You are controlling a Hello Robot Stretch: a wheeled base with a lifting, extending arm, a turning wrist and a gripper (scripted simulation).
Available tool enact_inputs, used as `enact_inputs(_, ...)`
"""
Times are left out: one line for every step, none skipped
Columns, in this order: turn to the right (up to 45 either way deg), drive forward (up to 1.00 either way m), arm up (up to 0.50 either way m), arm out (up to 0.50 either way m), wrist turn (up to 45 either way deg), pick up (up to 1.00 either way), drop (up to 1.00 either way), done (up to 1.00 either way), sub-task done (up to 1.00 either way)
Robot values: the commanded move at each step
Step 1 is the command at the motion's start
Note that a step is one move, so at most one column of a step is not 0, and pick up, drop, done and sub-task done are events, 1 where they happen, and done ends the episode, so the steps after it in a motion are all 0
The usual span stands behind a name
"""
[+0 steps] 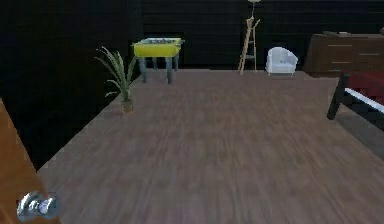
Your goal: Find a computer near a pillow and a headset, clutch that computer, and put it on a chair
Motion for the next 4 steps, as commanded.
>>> enact_inputs(42.0,0.00,0.00,0.00,0.0,0.00,0.00,0.00,0.00)
enact_inputs(0.0,0.25,0.00,0.00,0.0,0.00,0.00,0.00,0.00)
enact_inputs(42.0,0.00,0.00,0.00,0.0,0.00,0.00,0.00,0.00)
enact_inputs(0.0,1.00,0.00,0.00,0.0,0.00,0.00,0.00,0.00)
